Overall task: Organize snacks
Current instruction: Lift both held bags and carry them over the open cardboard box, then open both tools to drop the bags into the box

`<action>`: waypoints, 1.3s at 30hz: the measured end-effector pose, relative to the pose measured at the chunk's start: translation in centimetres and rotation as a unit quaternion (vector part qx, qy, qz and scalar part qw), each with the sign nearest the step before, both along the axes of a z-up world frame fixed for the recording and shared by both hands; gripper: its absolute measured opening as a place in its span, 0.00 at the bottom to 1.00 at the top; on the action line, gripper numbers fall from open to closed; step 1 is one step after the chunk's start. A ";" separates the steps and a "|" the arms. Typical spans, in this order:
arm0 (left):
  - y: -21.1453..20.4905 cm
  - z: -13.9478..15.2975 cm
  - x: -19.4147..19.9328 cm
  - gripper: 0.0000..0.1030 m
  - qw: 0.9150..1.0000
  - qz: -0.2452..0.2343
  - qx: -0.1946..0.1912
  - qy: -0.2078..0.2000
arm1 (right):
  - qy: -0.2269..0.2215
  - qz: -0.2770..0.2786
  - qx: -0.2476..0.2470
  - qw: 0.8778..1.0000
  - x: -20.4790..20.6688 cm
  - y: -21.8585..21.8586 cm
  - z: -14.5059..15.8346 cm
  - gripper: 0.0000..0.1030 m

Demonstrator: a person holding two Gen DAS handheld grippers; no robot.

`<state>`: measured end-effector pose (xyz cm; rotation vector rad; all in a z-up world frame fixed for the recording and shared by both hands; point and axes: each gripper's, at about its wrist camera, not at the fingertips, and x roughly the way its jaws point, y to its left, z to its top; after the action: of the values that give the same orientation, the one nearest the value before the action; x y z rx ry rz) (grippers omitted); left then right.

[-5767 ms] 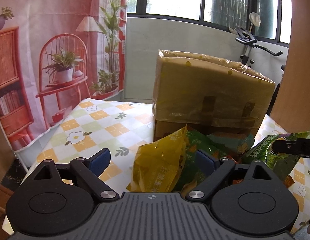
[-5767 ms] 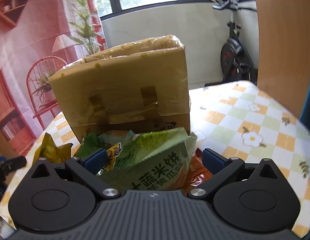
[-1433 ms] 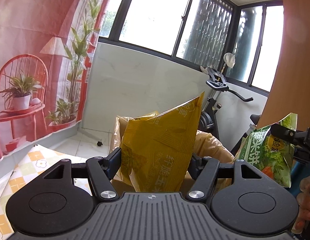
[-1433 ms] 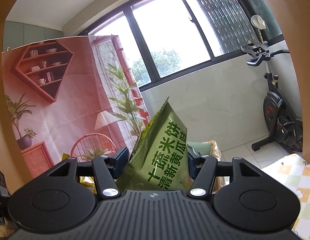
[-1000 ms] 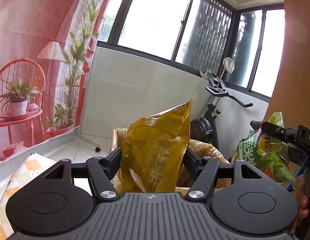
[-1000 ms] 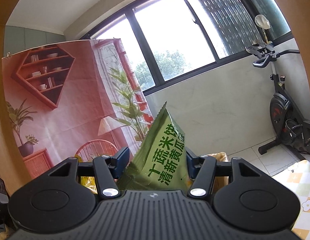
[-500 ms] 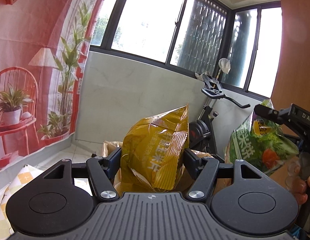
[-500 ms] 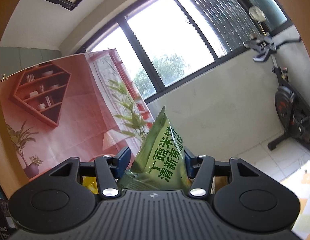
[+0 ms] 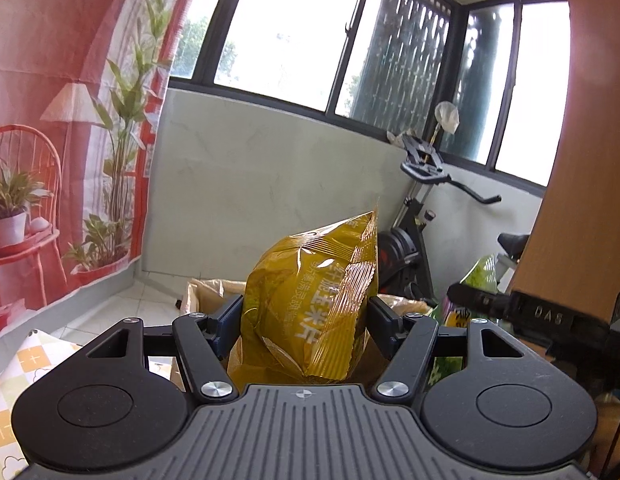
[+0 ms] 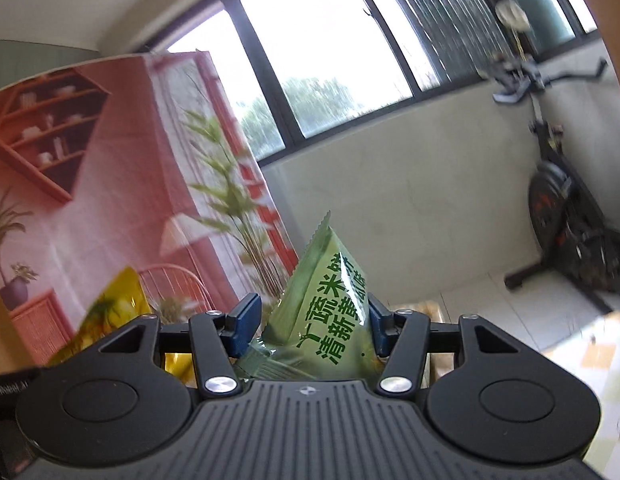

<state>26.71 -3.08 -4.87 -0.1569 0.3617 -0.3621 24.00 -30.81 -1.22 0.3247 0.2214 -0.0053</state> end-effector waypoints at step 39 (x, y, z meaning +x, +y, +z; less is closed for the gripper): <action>3.7 -1.7 -1.3 0.80 0.996 0.028 0.039 0.071 | 0.092 -0.048 -0.072 0.992 -3.9 2.0 -2.9 0.69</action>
<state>25.41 0.58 -6.53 -0.1166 0.5099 -0.2818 20.08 -28.85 -4.14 0.1898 0.3869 -0.1467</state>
